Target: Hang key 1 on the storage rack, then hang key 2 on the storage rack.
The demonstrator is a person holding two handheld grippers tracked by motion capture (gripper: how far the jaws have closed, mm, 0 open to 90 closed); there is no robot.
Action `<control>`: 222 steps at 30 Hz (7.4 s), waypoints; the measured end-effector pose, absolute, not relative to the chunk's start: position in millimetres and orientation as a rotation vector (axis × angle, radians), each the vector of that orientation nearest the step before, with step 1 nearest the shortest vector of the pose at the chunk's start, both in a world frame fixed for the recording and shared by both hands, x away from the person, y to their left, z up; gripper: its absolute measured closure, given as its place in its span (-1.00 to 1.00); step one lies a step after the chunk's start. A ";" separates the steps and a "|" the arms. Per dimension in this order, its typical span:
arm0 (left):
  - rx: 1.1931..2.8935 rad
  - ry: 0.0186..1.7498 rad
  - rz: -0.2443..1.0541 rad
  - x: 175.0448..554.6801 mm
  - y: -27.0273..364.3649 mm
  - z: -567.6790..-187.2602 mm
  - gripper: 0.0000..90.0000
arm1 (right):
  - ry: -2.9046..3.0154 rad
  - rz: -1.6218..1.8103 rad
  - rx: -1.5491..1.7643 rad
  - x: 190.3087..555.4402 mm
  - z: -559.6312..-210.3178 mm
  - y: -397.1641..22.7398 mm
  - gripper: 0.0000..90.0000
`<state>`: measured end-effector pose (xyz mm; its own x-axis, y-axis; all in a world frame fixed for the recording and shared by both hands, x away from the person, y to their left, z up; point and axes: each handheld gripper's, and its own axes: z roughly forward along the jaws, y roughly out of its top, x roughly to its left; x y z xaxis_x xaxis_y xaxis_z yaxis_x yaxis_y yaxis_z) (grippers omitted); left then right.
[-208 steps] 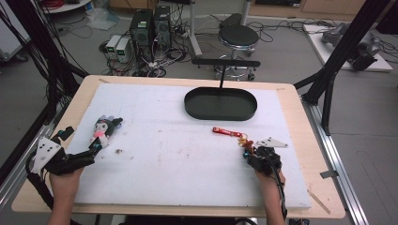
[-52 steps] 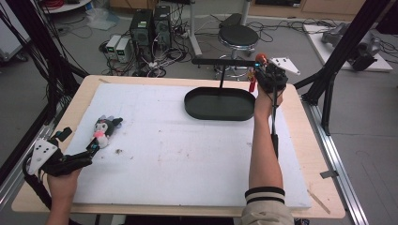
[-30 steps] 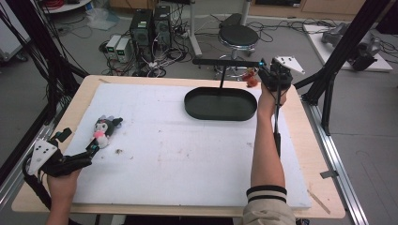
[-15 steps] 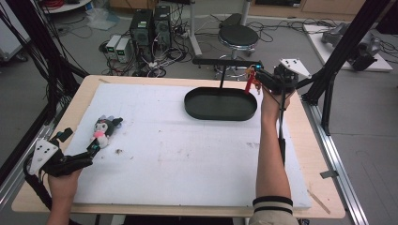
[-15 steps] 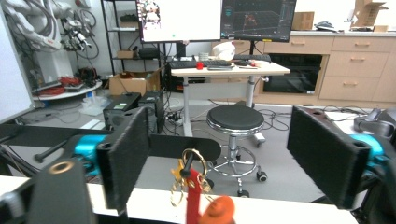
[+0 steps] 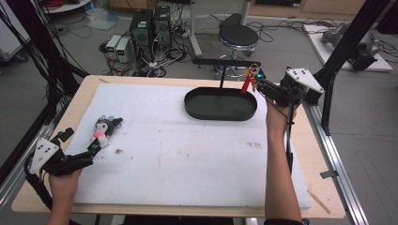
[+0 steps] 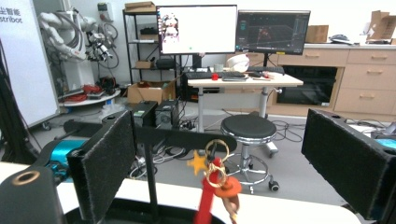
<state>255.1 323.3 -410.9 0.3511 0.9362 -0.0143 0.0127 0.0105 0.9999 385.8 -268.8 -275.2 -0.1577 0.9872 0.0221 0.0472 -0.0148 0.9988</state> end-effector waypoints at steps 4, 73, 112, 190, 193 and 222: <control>1.359 0.956 0.925 255.8 323.2 -411.2 -0.96 | 1.368 1.322 1.163 372.4 -281.6 -270.5 -0.78; 1.374 0.949 0.893 258.9 319.6 -404.9 -0.96 | 1.337 1.429 1.078 237.2 -384.8 -309.1 -0.78; 1.771 1.412 0.811 331.4 313.8 -397.3 -0.96 | 1.419 1.419 1.037 244.7 -387.8 -296.7 -0.78; 1.630 1.069 0.610 339.3 240.8 -354.9 0.10 | 1.450 1.358 0.987 242.8 -390.7 -290.4 -0.78; 1.627 1.037 0.613 341.2 228.9 -349.5 0.10 | 1.452 1.352 0.978 242.7 -390.4 -290.2 -0.78; 1.617 0.880 0.693 371.6 122.2 -320.3 0.10 | 1.478 1.380 0.962 243.2 -393.2 -281.5 -0.78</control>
<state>371.6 122.2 -320.3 0.5503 0.8349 -0.0112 0.1847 -0.1087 0.9768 243.2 -281.5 -393.2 -0.3212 0.9428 -0.0889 -0.0242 0.0857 0.9960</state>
